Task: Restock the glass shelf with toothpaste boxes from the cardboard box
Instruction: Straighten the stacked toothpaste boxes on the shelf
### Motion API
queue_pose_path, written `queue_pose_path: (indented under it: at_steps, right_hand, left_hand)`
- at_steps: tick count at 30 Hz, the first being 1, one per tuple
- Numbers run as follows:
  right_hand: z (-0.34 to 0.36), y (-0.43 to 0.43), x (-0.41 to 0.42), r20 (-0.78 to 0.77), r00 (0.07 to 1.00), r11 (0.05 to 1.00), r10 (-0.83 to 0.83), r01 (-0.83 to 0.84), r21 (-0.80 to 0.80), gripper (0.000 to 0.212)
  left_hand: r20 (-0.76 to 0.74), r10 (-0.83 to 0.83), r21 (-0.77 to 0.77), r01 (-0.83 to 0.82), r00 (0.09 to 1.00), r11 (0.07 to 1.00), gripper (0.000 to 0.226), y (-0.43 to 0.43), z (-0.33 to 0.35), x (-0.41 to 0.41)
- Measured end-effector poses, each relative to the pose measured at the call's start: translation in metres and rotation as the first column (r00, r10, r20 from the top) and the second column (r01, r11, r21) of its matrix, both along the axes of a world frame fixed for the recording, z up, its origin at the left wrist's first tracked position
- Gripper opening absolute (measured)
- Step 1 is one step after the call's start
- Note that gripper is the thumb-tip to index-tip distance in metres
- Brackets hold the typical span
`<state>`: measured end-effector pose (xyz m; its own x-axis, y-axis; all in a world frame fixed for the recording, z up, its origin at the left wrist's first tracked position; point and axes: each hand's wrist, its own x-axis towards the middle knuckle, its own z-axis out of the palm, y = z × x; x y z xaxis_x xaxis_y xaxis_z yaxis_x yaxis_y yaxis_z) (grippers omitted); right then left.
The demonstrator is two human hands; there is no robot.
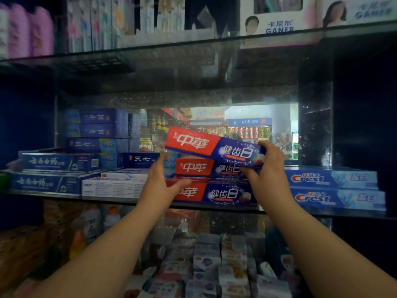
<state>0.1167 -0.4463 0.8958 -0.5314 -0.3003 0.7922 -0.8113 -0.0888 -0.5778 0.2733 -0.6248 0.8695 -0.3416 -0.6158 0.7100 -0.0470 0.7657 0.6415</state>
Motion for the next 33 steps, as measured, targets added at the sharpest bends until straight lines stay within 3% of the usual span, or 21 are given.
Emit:
queue_pose_path:
  at_steps: [3, 5, 11, 19, 22, 25, 27, 30, 33]
  right_hand:
    - [0.012, -0.001, -0.005, 0.022, 1.000, 1.000, 0.020, -0.020, -0.012, 0.066]
    - [0.017, -0.002, -0.008, 0.023, 0.999, 1.000, 0.028, -0.028, 0.006, 0.068]
    - [0.006, -0.010, -0.013, -0.017, 1.000, 0.995, 0.012, -0.011, 0.097, 0.069]
    - [-0.009, -0.019, -0.018, -0.182, 0.973, 0.928, -0.141, 0.194, 0.319, 0.070]
    - [-0.013, -0.017, -0.019, -0.149, 0.976, 0.932, -0.158, 0.197, 0.306, 0.058]
    - [-0.015, -0.018, -0.020, -0.165, 0.963, 0.913, -0.211, 0.254, 0.318, 0.052]
    - [-0.016, -0.017, -0.018, -0.090, 0.983, 0.925, -0.159, 0.180, 0.335, 0.056]
    - [-0.018, -0.012, -0.012, 0.180, 0.982, 0.955, 0.056, -0.106, 0.279, 0.067]
    - [-0.018, -0.010, -0.009, 0.281, 0.950, 0.957, 0.138, -0.201, 0.211, 0.080]
  left_hand:
    - [0.353, 0.233, -0.191, -0.174, 0.906, 0.966, 0.075, -0.008, -0.010, 0.002]
    - [0.443, 0.383, -0.336, -0.246, 0.811, 0.909, 0.063, -0.007, -0.010, 0.001]
    - [0.373, 0.333, -0.324, -0.214, 0.866, 0.921, 0.064, 0.004, -0.007, -0.003]
    - [0.164, 0.471, -0.264, -0.421, 0.867, 0.868, 0.085, 0.002, -0.023, -0.007]
    - [0.234, 0.427, -0.225, -0.378, 0.874, 0.898, 0.108, -0.001, -0.019, -0.008]
    - [0.377, 0.449, -0.294, -0.355, 0.810, 0.888, 0.116, -0.005, -0.011, -0.009]
    - [0.421, 0.428, -0.288, -0.330, 0.800, 0.899, 0.115, -0.005, -0.009, -0.010]
    - [0.423, 0.402, -0.228, -0.334, 0.812, 0.914, 0.113, -0.003, -0.013, -0.011]
    - [0.371, 0.445, -0.295, -0.350, 0.815, 0.889, 0.111, 0.002, -0.021, -0.015]
